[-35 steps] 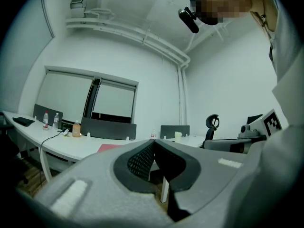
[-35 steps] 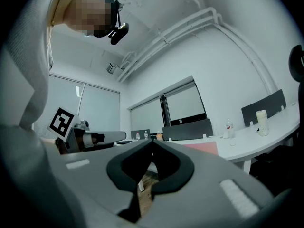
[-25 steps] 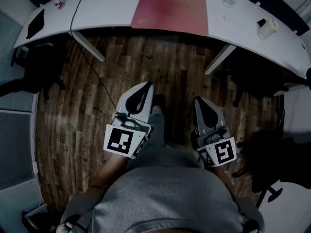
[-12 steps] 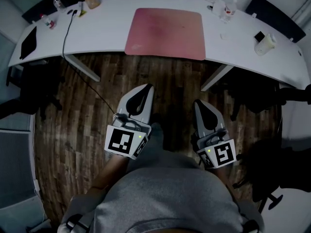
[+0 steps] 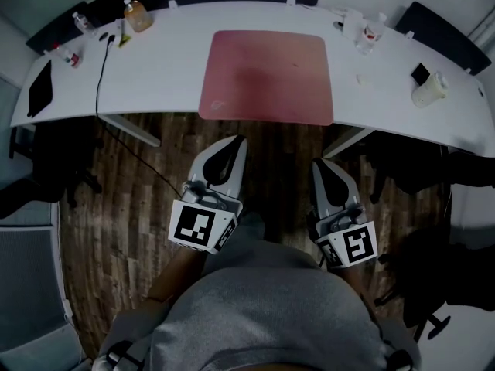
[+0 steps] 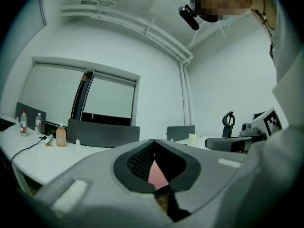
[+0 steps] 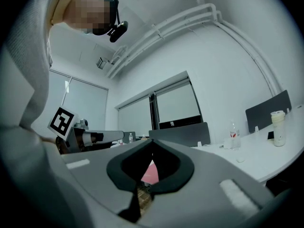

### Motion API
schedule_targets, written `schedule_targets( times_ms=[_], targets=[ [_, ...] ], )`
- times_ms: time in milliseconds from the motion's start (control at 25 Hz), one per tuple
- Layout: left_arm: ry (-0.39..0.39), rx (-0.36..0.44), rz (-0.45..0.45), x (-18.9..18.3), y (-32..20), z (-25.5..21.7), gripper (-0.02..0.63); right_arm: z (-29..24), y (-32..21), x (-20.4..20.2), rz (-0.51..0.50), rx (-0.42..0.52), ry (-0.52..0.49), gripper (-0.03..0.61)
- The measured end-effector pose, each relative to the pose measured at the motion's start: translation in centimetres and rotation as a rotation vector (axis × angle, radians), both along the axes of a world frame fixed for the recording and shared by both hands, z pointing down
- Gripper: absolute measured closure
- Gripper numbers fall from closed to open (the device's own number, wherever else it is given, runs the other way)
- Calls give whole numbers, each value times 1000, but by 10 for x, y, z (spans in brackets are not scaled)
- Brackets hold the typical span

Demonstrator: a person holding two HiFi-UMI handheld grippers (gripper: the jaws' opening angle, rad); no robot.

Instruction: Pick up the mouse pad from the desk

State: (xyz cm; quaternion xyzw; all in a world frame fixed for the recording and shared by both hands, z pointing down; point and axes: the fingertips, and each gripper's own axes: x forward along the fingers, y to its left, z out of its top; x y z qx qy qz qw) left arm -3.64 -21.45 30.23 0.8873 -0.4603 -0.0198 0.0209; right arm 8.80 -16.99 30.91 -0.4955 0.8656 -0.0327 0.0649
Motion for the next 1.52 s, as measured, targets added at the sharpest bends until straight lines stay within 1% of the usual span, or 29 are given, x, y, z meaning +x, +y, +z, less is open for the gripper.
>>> schedule_targets(
  times_ms=[240,440,560,720,880,1040,1200,1400,1520],
  targets=[
    [0,-11,11,-9,-44,4,615,9,-42,-3,21,0,19,577],
    [-7,-25,19,-16,-76,9,615,9,-74,-13,33,-12,5,577],
    [-11,-31,29,-19,-89,13,615,11,-89,-17,39,-18,7,577],
    [-25,-28,43,-17,-103,18,615,19,-104,-10,50,-14,36,577],
    [-28,-49,46,-10,-108,25,615,24,-112,-7,35,-53,28,577],
    [-35,-60,25,-5,-113,28,615,32,-121,3,1,-52,50,577],
    [-29,-51,5,-4,-115,23,615,31,-128,-1,-51,-59,81,577],
    [-75,-68,-17,0,-125,35,615,34,-136,5,-80,-46,101,577],
    [-137,-86,7,6,-129,50,614,40,-143,11,-95,-25,154,577]
  ],
)
